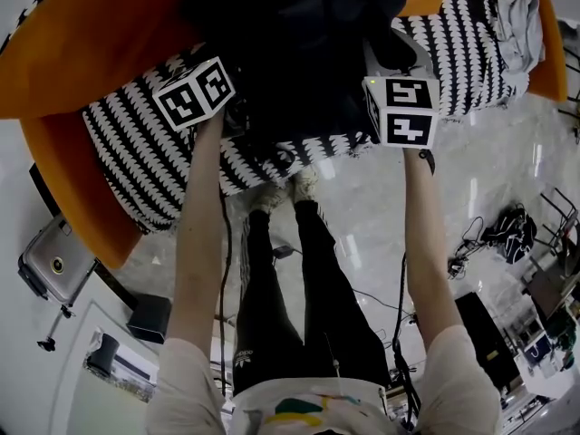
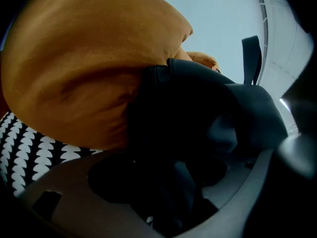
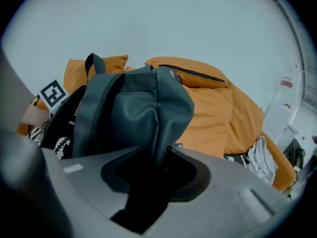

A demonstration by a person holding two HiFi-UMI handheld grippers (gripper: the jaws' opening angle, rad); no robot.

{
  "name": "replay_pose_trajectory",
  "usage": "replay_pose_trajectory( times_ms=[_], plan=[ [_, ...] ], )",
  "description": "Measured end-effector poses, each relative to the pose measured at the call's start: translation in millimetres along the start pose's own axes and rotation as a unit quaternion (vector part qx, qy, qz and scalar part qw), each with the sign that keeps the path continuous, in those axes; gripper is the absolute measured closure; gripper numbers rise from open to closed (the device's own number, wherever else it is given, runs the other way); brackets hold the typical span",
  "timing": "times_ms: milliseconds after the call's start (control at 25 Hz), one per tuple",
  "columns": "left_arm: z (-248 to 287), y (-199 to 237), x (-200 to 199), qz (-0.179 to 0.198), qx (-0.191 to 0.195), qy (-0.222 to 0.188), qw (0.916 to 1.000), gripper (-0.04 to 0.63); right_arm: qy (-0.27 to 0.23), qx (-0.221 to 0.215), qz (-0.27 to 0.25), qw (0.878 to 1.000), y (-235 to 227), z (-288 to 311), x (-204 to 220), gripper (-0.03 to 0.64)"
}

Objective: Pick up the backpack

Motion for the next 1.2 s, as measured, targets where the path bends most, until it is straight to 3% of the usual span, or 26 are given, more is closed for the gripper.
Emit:
replay_pose_trajectory(
  times_ms=[120, 400, 720, 920, 1200],
  plan=[
    [0, -2, 1, 0.003, 0.010, 0.011, 0.9999, 0.279, 0.001, -0.004, -0.005, 1.000, 4, 0, 0, 0.509],
    [-6, -13, -3, 0.071, -0.015, 0.010, 0.9973, 0.456, -0.001, -0.001, -0.006, 1.000, 5, -2, 1, 0.538],
    [-27, -24, -11, 0.106, -0.053, -0.033, 0.9924, 0.559, -0.008, 0.006, -0.001, 1.000, 5, -11, -1, 0.558],
    [-44, -24, -19, 0.085, -0.064, -0.059, 0.9926, 0.575, -0.014, 0.007, 0.009, 1.000, 3, -22, -5, 0.565],
    [-83, -41, -44, 0.102, -0.065, -0.112, 0.9863, 0.575, -0.035, 0.004, 0.012, 0.999, 7, -49, -28, 0.571]
  ],
)
Point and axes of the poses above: the fingertips, and each gripper's own axes: z forward along the fingers, y to its left, x out of its underside, the point moved 2 cm from there along -z, backward along the fingers
